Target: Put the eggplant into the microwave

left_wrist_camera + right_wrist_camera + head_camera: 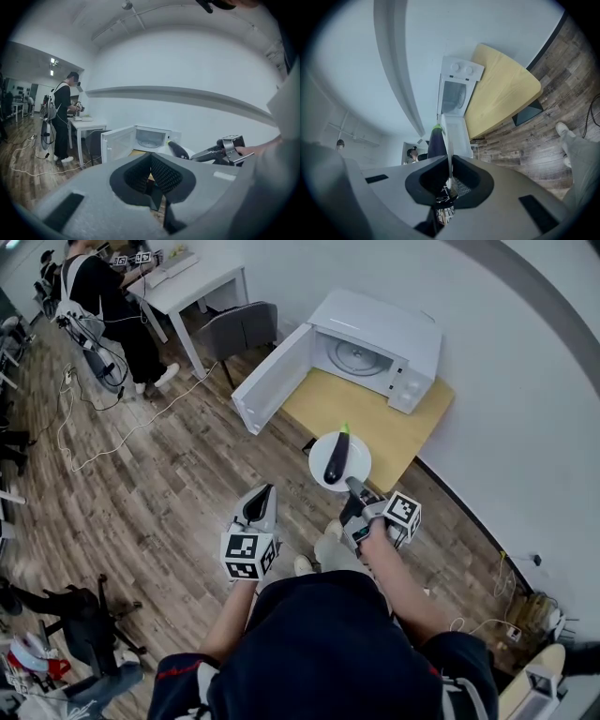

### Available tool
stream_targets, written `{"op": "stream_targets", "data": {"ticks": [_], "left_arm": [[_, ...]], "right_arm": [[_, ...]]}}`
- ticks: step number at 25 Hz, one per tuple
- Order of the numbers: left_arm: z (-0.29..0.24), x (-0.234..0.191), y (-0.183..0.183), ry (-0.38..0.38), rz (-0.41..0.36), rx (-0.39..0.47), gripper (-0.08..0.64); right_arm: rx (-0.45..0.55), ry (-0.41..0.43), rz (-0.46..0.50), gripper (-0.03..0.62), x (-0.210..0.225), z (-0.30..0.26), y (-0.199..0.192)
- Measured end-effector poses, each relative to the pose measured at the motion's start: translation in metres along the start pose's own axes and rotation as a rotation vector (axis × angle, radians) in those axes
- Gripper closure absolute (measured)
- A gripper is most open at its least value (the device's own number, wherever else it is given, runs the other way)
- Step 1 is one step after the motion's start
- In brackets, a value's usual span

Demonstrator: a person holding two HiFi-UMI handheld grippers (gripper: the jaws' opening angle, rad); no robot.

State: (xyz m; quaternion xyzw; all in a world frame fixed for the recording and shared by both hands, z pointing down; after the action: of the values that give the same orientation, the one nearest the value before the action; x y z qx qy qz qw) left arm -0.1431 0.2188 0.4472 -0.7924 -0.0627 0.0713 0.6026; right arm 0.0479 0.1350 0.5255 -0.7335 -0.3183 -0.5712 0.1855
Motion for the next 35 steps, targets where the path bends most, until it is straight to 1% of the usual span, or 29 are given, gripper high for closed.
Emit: {"op": "stream_targets", "data": {"ticks": [3, 7, 13, 18, 20, 23, 27, 30, 35], "left_arm": [[-0.011, -0.001, 0.0, -0.014, -0.001, -0.006, 0.545], [-0.033, -0.002, 0.004, -0.023, -0.007, -0.01, 0.545], [-0.072, -0.003, 0.005, -0.036, -0.01, -0.029, 0.545], [-0.115, -0.003, 0.013, -0.055, 0.032, -0.037, 0.545], [-0.135, -0.003, 0.019, -0.061, 0.031, -0.037, 0.545], [-0.162, -0.003, 0.026, -0.061, 0.021, -0.043, 0.545], [-0.194, 0.0, 0.038, -0.057, 0.012, -0.056, 0.545], [-0.216, 0.0, 0.048, -0.052, -0.001, -0.066, 0.546], [-0.244, 0.0, 0.059, -0.031, -0.011, -0.084, 0.545]], "right_arm": [[0.018, -0.018, -0.012, 0.569, 0.002, -0.003, 0.008], [0.027, -0.006, -0.027, 0.569, 0.001, -0.014, 0.024], [0.037, -0.018, -0.04, 0.569, 0.002, -0.036, 0.055], [0.031, -0.009, -0.047, 0.569, -0.004, -0.059, 0.088], [0.023, -0.003, -0.051, 0.569, -0.008, -0.07, 0.1], [0.008, 0.009, -0.056, 0.569, -0.014, -0.087, 0.118], [-0.005, -0.008, -0.069, 0.569, -0.02, -0.103, 0.145], [-0.017, -0.004, -0.077, 0.569, -0.024, -0.118, 0.165], [-0.039, -0.029, -0.082, 0.569, -0.029, -0.135, 0.191]]}}
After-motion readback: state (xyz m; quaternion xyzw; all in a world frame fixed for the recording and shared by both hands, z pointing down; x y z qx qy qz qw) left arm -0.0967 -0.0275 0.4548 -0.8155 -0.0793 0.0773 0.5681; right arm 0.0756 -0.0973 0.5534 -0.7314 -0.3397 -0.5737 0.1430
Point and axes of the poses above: the fingertips, and each gripper's own axes: z backward along the fingers, x to its right, y out of its top, the point moved 1 cm from there along z, backward along the fingers, and after that the axes turned 8 degrees about -z, right-handed, at the moved point
